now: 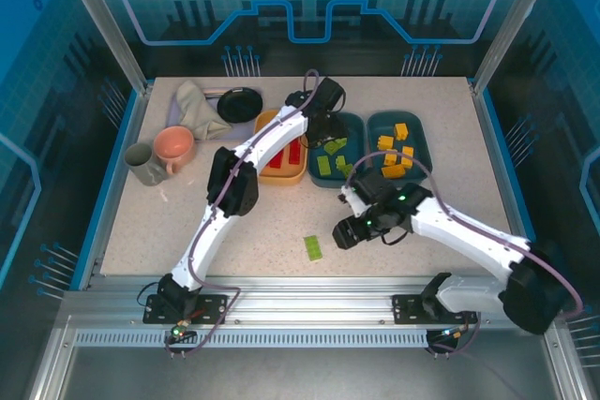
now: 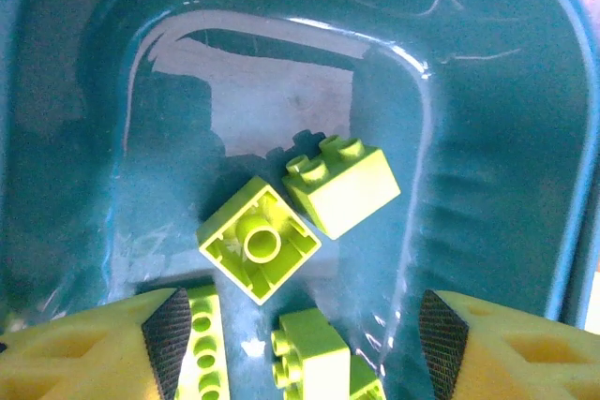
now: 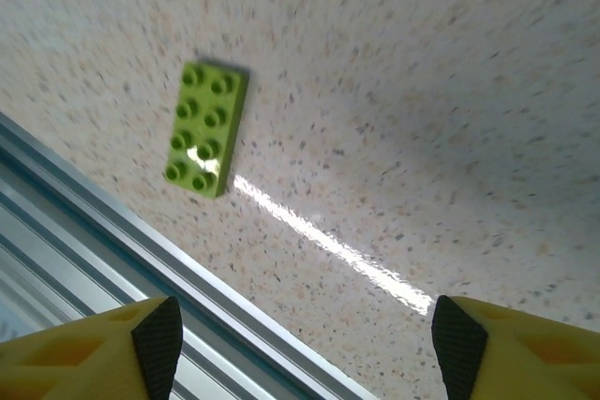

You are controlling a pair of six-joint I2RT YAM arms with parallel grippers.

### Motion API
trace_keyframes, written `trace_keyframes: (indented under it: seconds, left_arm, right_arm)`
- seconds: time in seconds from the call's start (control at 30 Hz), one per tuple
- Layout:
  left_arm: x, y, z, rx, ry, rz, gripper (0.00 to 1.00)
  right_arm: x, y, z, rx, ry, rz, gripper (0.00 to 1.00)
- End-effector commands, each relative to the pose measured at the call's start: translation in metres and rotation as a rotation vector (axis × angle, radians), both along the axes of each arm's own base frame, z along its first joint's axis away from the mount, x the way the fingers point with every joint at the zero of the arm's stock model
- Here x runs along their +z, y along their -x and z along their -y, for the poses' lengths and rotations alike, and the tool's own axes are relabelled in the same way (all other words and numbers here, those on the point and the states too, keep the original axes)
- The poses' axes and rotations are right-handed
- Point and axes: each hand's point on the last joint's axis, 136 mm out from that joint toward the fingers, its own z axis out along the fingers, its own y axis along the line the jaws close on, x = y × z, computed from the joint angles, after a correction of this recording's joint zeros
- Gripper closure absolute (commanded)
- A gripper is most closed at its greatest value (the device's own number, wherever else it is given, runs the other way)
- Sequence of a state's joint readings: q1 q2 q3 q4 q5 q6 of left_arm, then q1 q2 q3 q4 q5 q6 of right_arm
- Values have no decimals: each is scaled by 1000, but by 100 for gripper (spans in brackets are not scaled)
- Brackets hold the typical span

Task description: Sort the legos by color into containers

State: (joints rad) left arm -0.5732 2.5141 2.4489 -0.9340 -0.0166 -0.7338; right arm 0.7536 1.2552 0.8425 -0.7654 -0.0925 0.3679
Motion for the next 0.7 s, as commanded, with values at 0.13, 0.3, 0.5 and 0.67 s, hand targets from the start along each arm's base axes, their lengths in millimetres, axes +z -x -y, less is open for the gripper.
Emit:
trace_keyframes:
  seconds: [0.13,0.3,0.5,0.67]
  left_arm:
    - [132,44,-67,141,33,132,30]
    - [127,107,-153,295,29,79,29]
    - [91,198,-220,356,-19,-5,28]
    - [58,264,-240,378,-14,-84,28]
  right_arm:
    - [-23,-4,-46,114,143,25,22]
    - [-43,-10,-74,103,217,13,22]
    - [-64,-7,-88,72,335,-27,25]
    - [-70,-6,-89,42,392,-46,32]
